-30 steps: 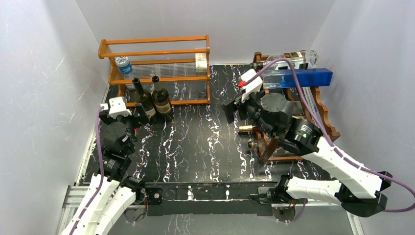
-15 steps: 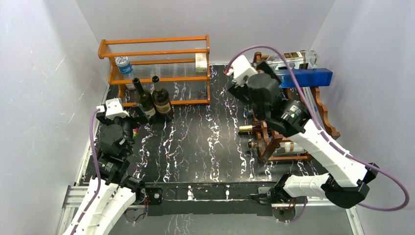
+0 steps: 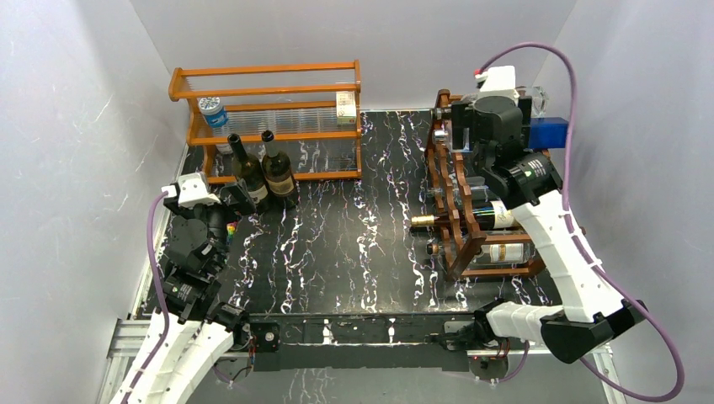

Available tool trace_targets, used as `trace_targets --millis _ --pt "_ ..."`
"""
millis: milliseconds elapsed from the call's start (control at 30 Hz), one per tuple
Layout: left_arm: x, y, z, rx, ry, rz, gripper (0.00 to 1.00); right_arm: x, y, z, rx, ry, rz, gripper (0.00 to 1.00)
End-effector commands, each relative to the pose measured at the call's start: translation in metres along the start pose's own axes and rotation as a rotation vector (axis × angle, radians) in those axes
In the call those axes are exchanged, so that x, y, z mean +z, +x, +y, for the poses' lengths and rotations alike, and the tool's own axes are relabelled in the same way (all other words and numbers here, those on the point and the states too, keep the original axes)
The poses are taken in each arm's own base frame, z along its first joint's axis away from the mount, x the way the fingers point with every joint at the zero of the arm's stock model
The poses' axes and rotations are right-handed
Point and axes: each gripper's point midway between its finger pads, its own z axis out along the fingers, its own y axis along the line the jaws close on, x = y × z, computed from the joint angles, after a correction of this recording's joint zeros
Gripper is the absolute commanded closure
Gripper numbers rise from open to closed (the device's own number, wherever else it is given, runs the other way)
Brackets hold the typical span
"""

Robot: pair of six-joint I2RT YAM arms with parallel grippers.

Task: Take the wine bottle off the wine rack

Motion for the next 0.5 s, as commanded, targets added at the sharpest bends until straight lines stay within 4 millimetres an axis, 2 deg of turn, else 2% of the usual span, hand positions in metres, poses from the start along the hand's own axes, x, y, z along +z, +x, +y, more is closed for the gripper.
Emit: trace_targets --millis 0,100,200,367,467 --pt "-0.003 -0.017 -0.008 -0.033 0.033 -0.038 0.02 -0.008 -0.037 -0.024 0.401 0.069 -0.140 0.02" --pt "-0.004 -0.017 -0.010 -0.032 0.042 -0.038 0.02 0.000 -0.037 -0.032 0.467 0.104 -0.111 0.02" --pt "-0.004 -0.017 -0.010 -0.030 0.044 -0.036 0.02 0.004 -0.037 -0.049 0.504 0.151 -0.121 0.02" --pt "-0.005 -0.017 -0.011 -0.035 0.047 -0.038 0.02 0.017 -0.021 -0.076 0.559 0.224 -0.072 0.02" --pt "-0.004 -0.015 -0.013 -0.032 0.052 -0.030 0.02 0.020 -0.009 -0.099 0.634 0.339 -0.043 0.02"
